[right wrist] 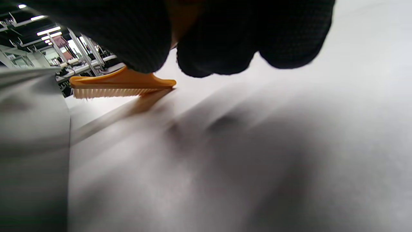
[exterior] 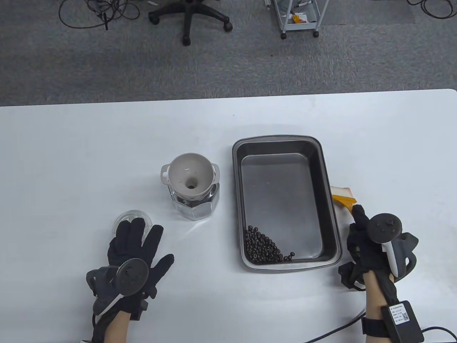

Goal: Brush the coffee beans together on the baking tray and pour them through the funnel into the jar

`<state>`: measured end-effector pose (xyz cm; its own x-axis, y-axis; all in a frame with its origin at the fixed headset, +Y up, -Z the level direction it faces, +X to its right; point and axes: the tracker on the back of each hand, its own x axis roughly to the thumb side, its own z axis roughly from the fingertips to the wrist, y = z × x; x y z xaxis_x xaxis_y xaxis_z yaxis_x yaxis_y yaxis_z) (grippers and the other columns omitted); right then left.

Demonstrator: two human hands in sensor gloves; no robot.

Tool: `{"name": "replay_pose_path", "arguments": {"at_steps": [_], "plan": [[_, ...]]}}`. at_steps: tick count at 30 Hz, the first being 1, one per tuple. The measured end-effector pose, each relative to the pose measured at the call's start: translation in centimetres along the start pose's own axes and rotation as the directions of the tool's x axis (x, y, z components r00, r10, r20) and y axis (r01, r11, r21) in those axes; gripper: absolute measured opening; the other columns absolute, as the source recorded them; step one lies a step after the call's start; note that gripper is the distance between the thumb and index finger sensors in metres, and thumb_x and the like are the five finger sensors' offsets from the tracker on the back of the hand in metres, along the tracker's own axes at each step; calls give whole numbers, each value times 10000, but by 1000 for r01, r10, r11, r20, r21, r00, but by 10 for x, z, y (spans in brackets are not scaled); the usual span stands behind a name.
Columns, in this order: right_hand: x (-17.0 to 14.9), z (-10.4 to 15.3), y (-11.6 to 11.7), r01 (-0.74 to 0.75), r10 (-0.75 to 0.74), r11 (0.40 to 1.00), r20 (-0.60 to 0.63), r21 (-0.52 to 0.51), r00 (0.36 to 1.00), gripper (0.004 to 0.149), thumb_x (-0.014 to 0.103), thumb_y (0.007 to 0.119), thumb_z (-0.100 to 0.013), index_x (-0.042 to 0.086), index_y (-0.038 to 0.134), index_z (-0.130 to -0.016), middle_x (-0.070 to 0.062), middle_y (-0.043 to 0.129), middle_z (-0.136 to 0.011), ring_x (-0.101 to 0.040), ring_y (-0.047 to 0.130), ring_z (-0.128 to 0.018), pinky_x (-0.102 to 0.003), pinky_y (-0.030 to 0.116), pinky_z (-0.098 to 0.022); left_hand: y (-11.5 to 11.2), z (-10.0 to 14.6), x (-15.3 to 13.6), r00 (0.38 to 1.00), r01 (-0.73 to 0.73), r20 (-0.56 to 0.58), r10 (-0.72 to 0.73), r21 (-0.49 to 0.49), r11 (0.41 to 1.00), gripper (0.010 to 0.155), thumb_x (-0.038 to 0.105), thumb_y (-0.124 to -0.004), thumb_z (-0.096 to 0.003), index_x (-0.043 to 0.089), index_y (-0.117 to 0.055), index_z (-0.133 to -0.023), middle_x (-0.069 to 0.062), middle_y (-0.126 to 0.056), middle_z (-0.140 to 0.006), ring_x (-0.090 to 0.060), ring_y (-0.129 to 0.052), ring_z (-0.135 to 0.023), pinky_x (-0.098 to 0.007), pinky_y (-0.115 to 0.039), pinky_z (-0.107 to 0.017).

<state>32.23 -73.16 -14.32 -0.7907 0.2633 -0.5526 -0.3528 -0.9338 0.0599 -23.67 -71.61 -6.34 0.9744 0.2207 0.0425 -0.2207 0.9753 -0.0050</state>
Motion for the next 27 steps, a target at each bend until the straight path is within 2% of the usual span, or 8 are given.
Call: {"name": "replay_pose_path", "arguments": {"at_steps": [3, 7, 15, 17, 18, 20, 27], "plan": [[1, -1, 6, -66, 66, 995, -7, 75, 998, 530, 514, 788, -460, 510, 621, -963, 13, 825, -912, -88, 918, -531, -390, 847, -474, 1, 0, -1, 1000, -6, 1, 6, 5, 1000, 800, 780, -745, -418, 468, -474, -1104, -36, -389, -1258, -414, -315, -1153, -637, -472, -799], [2, -2, 7, -78, 79, 993, -7, 88, 997, 559, 538, 789, -452, 507, 593, -975, 11, 817, -928, -107, 921, -559, -406, 842, -489, 1, 0, -1, 1000, -7, 5, 7, 11, 1000, 800, 780, -745, -418, 469, -474, -1104, -35, -389, -1259, -413, -316, -1154, -636, -472, -799], [4, -3, 11, -149, 150, 980, 3, 131, 989, 592, 567, 784, -449, 503, 565, -995, -3, 738, -1040, -226, 841, -846, -499, 755, -620, 1, 0, 0, 1000, -2, 14, 2, 20, 1000, 800, 778, -745, -420, 467, -471, -1105, -34, -387, -1259, -414, -315, -1153, -635, -473, -799], [6, -2, 11, -160, 160, 979, 7, 126, 987, 588, 572, 782, -447, 501, 581, -995, -3, 727, -1050, -229, 830, -862, -503, 749, -628, 1, 0, 0, 1000, -1, 13, 1, 21, 1000, 801, 779, -744, -420, 468, -470, -1104, -35, -386, -1259, -414, -314, -1153, -636, -471, -799], [6, -1, 11, -163, 164, 978, 9, 130, 986, 549, 570, 784, -446, 490, 660, -975, -5, 715, -1062, -243, 816, -878, -510, 740, -634, 1, 0, 0, 1000, -2, 13, 1, 21, 1000, 801, 779, -745, -421, 467, -469, -1105, -36, -384, -1259, -415, -314, -1153, -637, -471, -799], [7, 0, 10, -185, 185, 969, 13, 161, 983, 546, 578, 773, -451, 495, 655, -977, 0, 689, -1079, -241, 793, -901, -511, 728, -646, 1, 0, 0, 1000, -1, 11, 0, 21, 1000, 801, 781, -743, -420, 471, -467, -1104, -34, -385, -1259, -413, -314, -1154, -636, -472, -799], [13, 12, -7, -109, 103, 991, 73, 79, 992, 516, 534, 731, -479, 464, 647, -984, -12, 689, -1103, -279, 776, -950, -527, 725, -652, 2, 0, 0, 1000, -1, 6, 0, 21, 1000, 802, 779, -745, -419, 468, -469, -1105, -35, -385, -1259, -415, -314, -1153, -637, -472, -799]]}}
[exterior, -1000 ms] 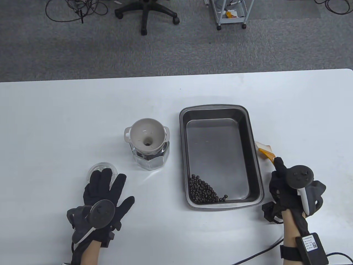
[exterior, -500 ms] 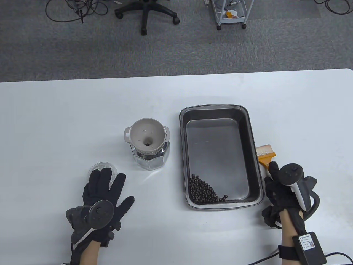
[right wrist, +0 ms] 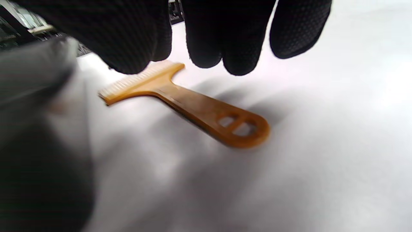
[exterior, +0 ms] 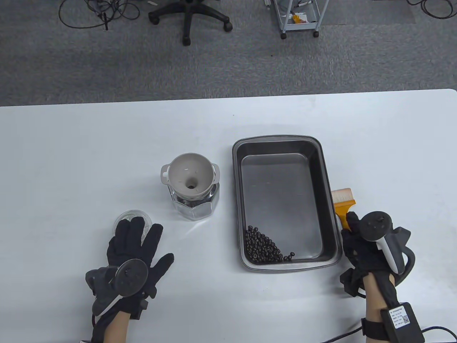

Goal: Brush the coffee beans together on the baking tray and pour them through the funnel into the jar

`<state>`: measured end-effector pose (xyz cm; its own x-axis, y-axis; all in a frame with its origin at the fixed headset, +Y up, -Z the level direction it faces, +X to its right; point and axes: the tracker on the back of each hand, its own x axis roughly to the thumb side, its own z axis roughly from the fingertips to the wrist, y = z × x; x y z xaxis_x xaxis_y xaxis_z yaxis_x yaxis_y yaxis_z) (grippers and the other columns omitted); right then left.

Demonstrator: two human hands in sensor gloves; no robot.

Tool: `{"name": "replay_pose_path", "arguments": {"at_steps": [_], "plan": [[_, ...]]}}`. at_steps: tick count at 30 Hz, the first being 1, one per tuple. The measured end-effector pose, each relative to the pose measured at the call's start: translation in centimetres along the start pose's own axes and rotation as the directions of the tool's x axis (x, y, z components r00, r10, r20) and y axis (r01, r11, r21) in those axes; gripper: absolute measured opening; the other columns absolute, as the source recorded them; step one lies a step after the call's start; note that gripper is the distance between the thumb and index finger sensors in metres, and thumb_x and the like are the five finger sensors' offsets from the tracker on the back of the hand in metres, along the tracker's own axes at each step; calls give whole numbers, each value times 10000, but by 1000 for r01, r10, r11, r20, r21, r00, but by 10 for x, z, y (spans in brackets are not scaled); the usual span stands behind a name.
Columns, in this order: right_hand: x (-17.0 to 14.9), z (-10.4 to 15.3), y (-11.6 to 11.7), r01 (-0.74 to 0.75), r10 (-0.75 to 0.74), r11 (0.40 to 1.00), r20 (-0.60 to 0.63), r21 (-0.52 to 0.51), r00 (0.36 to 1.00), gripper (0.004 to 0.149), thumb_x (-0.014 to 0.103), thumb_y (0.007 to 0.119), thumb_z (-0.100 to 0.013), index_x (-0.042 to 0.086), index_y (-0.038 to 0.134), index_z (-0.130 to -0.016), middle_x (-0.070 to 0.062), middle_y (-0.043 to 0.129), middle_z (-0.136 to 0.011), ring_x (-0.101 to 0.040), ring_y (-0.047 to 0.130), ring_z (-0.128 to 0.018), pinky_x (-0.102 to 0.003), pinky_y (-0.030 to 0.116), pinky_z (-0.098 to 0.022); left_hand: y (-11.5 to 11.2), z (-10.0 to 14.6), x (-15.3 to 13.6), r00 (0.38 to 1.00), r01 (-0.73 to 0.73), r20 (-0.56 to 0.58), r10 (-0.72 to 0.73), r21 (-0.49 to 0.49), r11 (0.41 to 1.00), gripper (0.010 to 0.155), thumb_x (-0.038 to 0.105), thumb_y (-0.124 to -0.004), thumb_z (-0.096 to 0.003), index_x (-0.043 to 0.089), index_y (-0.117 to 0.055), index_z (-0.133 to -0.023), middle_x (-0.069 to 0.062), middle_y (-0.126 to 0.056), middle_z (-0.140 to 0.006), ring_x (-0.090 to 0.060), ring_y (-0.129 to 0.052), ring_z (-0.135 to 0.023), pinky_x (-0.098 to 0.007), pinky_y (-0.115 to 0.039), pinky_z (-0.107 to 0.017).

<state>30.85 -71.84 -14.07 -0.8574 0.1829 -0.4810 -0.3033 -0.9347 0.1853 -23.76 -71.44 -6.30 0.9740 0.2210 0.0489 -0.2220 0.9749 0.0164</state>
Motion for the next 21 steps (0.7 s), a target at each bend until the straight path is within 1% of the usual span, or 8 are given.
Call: {"name": "replay_pose_path", "arguments": {"at_steps": [2, 4, 8, 12, 14, 16, 17, 21], "plan": [[4, 7, -4, -8, 9, 999, 28, -35, 1000, 521, 506, 760, -486, 455, 634, -990, -15, 676, -1114, -294, 743, -984, -537, 701, -677, 0, 0, 0, 1000, 1, 0, -1, -2, 1000, 800, 779, -744, -422, 467, -469, -1105, -38, -385, -1259, -415, -315, -1153, -637, -472, -798], [9, 14, -8, 3, 1, 998, 65, -68, 998, 553, 510, 781, -481, 438, 612, -1003, -18, 653, -1127, -304, 712, -1007, -548, 673, -698, 0, 0, 0, 1000, 6, 0, -6, -3, 1000, 801, 782, -743, -418, 470, -469, -1104, -35, -387, -1259, -415, -318, -1153, -636, -474, -798], [16, 23, -11, 59, -42, 993, 151, -106, 988, 656, 577, 795, -451, 391, 556, -1033, -23, 637, -1132, -323, 697, -1017, -544, 675, -703, 1, 0, -1, 1000, 3, -3, -3, 0, 1000, 803, 782, -743, -419, 470, -468, -1105, -35, -386, -1259, -415, -317, -1153, -636, -473, -799], [22, 27, -10, 118, -91, 987, 231, -107, 969, 769, 624, 824, -418, 349, 488, -1053, -33, 605, -1139, -329, 704, -1009, -532, 687, -701, 1, 0, -1, 1000, 2, -7, -2, 1, 1000, 802, 782, -742, -421, 470, -466, -1106, -35, -385, -1260, -414, -316, -1154, -636, -472, -799], [25, 27, -7, 121, -94, 989, 268, -85, 959, 859, 664, 850, -383, 341, 437, -1062, -44, 516, -1166, -353, 652, -1032, -535, 676, -712, 1, 0, -1, 1000, 0, -7, 0, -1, 1000, 802, 780, -743, -422, 467, -466, -1106, -36, -383, -1260, -414, -315, -1154, -637, -471, -799], [27, 25, -2, 119, -108, 993, 301, -18, 948, 930, 673, 892, -355, 338, 396, -1066, -73, 351, -1192, -420, 473, -1069, -556, 616, -740, 1, 0, -1, 1000, 0, -7, 0, 0, 1000, 801, 780, -744, -420, 470, -468, -1105, -34, -386, -1259, -414, -316, -1154, -636, -472, -799], [28, 25, 1, 107, -101, 994, 310, -1, 945, 947, 670, 903, -351, 338, 379, -1066, -74, 313, -1193, -429, 437, -1072, -558, 604, -747, 1, 0, -1, 1000, -1, -6, 1, 0, 1000, 802, 781, -744, -419, 469, -468, -1105, -34, -384, -1260, -413, -317, -1154, -637, -471, -799], [32, 21, 11, 72, -89, 995, 319, 65, 943, 974, 629, 953, -348, 334, 354, -1057, -66, 281, -1187, -427, 459, -1068, -523, 633, -752, 1, 0, -1, 1000, 0, -5, 0, 0, 1000, 801, 780, -744, -420, 469, -468, -1105, -35, -386, -1259, -411, -317, -1154, -636, -471, -800]]}}
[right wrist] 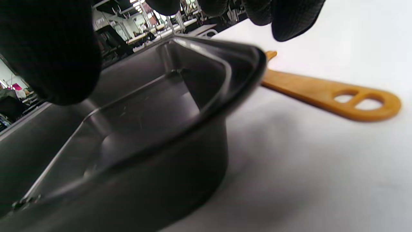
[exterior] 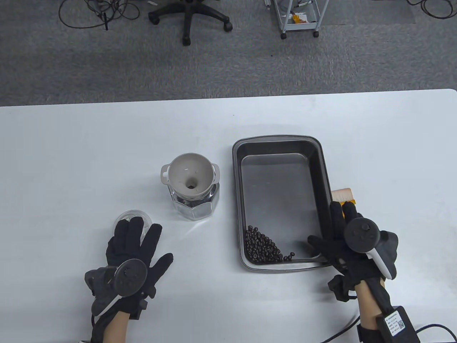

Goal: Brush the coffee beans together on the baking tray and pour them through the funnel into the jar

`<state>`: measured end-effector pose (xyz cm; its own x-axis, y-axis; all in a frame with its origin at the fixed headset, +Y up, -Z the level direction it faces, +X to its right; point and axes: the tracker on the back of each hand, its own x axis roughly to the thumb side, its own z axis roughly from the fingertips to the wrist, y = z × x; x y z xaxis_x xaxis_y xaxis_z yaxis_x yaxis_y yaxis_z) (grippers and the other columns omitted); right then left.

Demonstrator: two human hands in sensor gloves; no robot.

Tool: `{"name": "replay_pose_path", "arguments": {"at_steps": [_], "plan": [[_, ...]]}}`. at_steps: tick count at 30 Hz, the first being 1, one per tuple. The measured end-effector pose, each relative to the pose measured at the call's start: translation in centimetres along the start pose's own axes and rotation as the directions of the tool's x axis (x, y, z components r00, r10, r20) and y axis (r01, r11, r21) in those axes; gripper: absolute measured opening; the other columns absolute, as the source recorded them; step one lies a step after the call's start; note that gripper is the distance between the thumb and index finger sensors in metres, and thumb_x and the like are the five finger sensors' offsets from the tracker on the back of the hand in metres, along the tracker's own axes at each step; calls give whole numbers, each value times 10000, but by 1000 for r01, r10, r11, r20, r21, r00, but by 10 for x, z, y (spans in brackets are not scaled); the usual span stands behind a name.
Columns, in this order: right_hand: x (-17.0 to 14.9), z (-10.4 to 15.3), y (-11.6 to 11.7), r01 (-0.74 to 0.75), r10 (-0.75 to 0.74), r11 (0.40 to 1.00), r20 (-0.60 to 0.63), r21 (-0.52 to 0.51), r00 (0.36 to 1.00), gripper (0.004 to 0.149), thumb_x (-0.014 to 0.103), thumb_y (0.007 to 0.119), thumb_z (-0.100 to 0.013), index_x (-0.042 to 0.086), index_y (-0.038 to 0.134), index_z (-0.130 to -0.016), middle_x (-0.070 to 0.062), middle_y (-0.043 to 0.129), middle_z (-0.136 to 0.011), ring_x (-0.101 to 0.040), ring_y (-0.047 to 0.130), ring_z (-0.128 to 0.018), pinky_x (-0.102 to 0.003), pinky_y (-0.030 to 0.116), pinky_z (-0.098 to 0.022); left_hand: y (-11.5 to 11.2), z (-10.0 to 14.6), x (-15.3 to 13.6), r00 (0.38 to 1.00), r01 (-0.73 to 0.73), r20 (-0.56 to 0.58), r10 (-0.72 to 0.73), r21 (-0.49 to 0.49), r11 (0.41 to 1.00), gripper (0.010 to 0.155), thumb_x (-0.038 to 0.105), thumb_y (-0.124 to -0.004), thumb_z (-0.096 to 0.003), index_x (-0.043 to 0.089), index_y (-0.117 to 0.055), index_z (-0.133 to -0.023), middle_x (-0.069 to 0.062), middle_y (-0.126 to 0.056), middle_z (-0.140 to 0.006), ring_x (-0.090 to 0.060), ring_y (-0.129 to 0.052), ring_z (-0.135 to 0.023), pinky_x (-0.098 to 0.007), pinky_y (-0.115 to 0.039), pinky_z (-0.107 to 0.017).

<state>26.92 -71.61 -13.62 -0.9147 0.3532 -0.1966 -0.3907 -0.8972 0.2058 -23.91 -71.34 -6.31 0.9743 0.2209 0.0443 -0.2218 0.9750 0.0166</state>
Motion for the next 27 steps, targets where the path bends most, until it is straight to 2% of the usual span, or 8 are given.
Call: {"name": "replay_pose_path", "arguments": {"at_steps": [6, 10, 14, 17, 19, 21, 24, 27], "plan": [[0, -4, 7, 43, -42, 999, -26, 25, 999, 964, 476, 989, -388, 232, 317, -1034, 26, 395, -1158, -211, 770, -975, -345, 812, -646, 0, 0, 0, 1000, -3, -1, 3, 0, 1000, 801, 780, -744, -420, 470, -469, -1105, -35, -383, -1260, -413, -316, -1154, -637, -471, -799], [0, -6, 10, 38, -37, 999, -44, 23, 998, 927, 379, 1008, -399, 221, 335, -1017, 38, 468, -1142, -210, 875, -870, -294, 874, -551, 0, 0, 0, 1000, -2, -1, 2, -3, 1000, 799, 779, -745, -419, 471, -470, -1103, -32, -385, -1259, -411, -318, -1155, -635, -472, -799], [-4, -8, 11, 20, -22, 1000, -100, -20, 995, 943, 276, 1024, -403, 216, 308, -1015, 23, 615, -1096, -177, 956, -722, -232, 920, -408, 0, 0, 0, 1000, -3, -1, 3, -3, 1000, 800, 779, -745, -420, 469, -470, -1105, -34, -383, -1259, -412, -315, -1155, -636, -472, -800], [-7, -11, 13, -10, 8, 1000, -131, -21, 991, 928, 202, 1040, -399, 278, 340, -1004, -13, 719, -1045, -134, 988, -592, -187, 923, -276, 0, 0, 0, 1000, 0, -1, 0, -5, 1000, 800, 780, -745, -419, 472, -470, -1104, -34, -383, -1260, -412, -315, -1155, -636, -472, -800], [-7, -12, 13, 2, -7, 999, -135, -33, 991, 917, 190, 1041, -396, 309, 357, -997, 3, 768, -1011, -135, 997, -512, -188, 921, -205, 0, -1, 0, 1000, 0, -1, 0, -6, 1000, 799, 780, -743, -420, 472, -469, -1104, -33, -382, -1260, -410, -315, -1155, -635, -471, -801], [-5, -12, 12, -8, 0, 998, -144, -59, 990, 877, 171, 1047, -391, 322, 416, -982, 57, 845, -917, -137, 994, -475, -198, 920, -202, 0, -1, 0, 1000, -1, -3, 1, -6, 1000, 799, 781, -743, -419, 474, -468, -1104, -33, -381, -1260, -410, -315, -1155, -635, -471, -801], [-5, -12, 12, -28, 17, 997, -160, -69, 987, 876, 176, 1052, -384, 361, 430, -972, 69, 859, -856, -124, 986, -463, -200, 918, -209, 0, -1, 0, 1000, -1, -4, 1, -6, 1000, 799, 780, -744, -420, 472, -469, -1104, -32, -382, -1260, -411, -315, -1155, -636, -471, -800], [-9, -14, 10, 14, -28, 997, -183, -79, 983, 839, 212, 1065, -378, 421, 475, -937, 105, 882, -777, -100, 981, -431, -204, 922, -199, 0, -1, 0, 1000, -1, -4, 1, -6, 1000, 800, 780, -745, -420, 472, -468, -1105, -33, -382, -1260, -412, -315, -1155, -637, -470, -799]]}}
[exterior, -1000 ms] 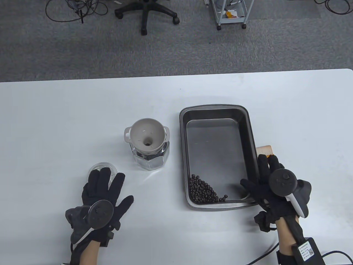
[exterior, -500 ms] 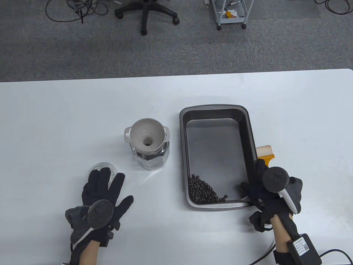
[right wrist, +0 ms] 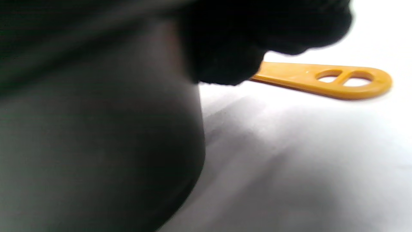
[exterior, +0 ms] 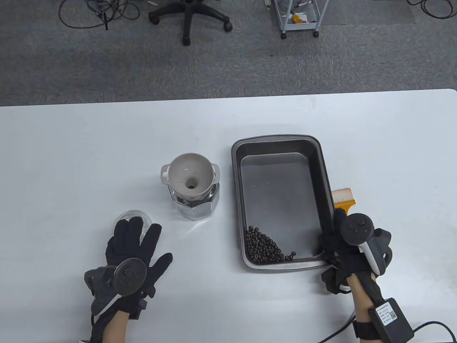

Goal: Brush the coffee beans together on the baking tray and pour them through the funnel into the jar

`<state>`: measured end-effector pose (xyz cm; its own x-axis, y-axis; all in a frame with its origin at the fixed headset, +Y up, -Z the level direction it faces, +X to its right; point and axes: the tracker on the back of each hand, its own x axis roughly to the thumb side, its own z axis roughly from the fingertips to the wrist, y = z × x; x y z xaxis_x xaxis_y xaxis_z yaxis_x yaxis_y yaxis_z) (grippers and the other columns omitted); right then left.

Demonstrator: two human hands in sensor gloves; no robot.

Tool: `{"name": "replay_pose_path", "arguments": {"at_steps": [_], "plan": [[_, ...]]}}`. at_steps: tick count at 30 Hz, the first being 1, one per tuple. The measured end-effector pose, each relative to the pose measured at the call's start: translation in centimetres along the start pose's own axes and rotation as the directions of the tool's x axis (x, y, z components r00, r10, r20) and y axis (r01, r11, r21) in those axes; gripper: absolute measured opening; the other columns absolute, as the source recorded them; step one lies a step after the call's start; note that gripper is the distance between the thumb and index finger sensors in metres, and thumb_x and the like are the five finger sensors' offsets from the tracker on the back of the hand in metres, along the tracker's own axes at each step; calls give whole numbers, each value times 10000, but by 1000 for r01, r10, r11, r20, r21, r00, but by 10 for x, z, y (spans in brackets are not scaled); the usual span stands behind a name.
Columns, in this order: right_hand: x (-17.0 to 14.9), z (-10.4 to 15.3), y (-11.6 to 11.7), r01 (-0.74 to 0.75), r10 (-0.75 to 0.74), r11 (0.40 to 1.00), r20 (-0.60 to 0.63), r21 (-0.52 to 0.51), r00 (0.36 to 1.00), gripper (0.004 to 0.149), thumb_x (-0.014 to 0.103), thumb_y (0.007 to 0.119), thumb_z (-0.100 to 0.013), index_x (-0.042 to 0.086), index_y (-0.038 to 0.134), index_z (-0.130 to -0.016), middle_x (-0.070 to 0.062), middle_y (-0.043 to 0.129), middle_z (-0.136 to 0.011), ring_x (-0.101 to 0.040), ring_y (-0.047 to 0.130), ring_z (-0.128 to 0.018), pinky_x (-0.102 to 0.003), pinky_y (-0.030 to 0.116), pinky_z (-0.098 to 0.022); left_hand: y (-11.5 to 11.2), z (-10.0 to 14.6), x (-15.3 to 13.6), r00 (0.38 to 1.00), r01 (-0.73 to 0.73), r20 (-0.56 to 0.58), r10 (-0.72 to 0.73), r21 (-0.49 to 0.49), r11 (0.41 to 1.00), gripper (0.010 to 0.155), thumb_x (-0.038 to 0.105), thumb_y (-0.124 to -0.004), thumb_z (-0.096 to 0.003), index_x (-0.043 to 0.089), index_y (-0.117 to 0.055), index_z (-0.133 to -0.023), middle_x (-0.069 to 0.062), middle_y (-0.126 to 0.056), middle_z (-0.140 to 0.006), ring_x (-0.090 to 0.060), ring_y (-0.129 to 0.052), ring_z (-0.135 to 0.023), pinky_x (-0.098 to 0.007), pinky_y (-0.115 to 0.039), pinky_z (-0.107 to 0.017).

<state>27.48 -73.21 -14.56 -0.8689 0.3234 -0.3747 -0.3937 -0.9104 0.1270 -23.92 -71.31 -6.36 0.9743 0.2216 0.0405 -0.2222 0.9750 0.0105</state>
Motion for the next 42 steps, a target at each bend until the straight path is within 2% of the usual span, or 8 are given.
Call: {"name": "replay_pose_path", "arguments": {"at_steps": [4, 8, 12, 17, 22, 27, 31, 42], "plan": [[-3, -2, -3, 42, -42, 998, -17, -38, 999, 796, 270, 1098, -327, 476, 562, -878, 110, 926, -657, -60, 962, -357, -223, 927, -208, 0, 0, 0, 1000, 1, 0, -1, 0, 1000, 798, 781, -744, -418, 476, -470, -1103, -32, -383, -1260, -411, -318, -1155, -636, -472, -800], [-7, -2, -4, 107, -108, 994, -30, -29, 994, 664, 307, 1077, -355, 472, 645, -832, 125, 939, -600, -21, 970, -362, -230, 945, -237, 0, 0, 0, 1000, 3, -1, -3, -3, 1000, 799, 780, -744, -419, 473, -470, -1104, -31, -385, -1259, -409, -320, -1155, -636, -472, -800], [-5, 3, -5, 105, -108, 992, -35, -66, 994, 695, 241, 1080, -347, 479, 638, -827, 116, 927, -618, -101, 1006, -515, -338, 981, -382, 1, 0, 0, 1000, 1, 1, -1, 3, 1000, 799, 781, -744, -419, 475, -468, -1104, -33, -382, -1260, -410, -318, -1155, -637, -471, -800], [-6, 5, -5, 171, -174, 983, -43, -64, 984, 702, 196, 1048, -370, 497, 600, -819, 55, 884, -767, -273, 998, -726, -330, 998, -363, 1, 0, -1, 1000, 2, -1, -2, 2, 1000, 799, 780, -744, -419, 474, -467, -1104, -33, -384, -1260, -410, -320, -1156, -637, -471, -800], [-8, 6, -7, 258, -260, 965, -26, -43, 965, 634, 183, 1033, -398, 435, 630, -816, -27, 868, -914, -321, 1020, -657, -351, 1013, -295, 2, 0, -1, 1000, 0, 0, 0, 5, 1000, 798, 779, -744, -420, 474, -468, -1104, -34, -385, -1259, -410, -322, -1155, -636, -472, -800], [-7, 10, -16, 301, -302, 951, 2, -76, 953, 537, 212, 1003, -455, 404, 654, -814, -54, 912, -867, -334, 1030, -612, -351, 1017, -257, 2, 0, -1, 1000, 1, 3, -1, 7, 1000, 799, 780, -744, -420, 474, -468, -1104, -33, -383, -1260, -411, -323, -1155, -636, -472, -800], [-6, 12, -23, 326, -327, 942, -1, -83, 945, 535, 238, 1007, -430, 336, 669, -833, -60, 923, -851, -344, 1033, -585, -351, 1017, -238, 2, 0, -1, 1000, -3, 3, 3, 6, 1000, 799, 780, -744, -419, 474, -469, -1104, -33, -384, -1260, -409, -324, -1156, -636, -473, -800], [3, 21, -35, 416, -417, 906, 1, -75, 909, 523, 241, 1002, -441, 323, 670, -837, -66, 927, -842, -355, 1036, -565, -351, 1014, -228, 5, 2, -5, 1000, -18, 0, 18, 18, 1000, 799, 780, -745, -420, 474, -467, -1104, -34, -376, -1260, -408, -335, -1157, -636, -475, -799]]}}
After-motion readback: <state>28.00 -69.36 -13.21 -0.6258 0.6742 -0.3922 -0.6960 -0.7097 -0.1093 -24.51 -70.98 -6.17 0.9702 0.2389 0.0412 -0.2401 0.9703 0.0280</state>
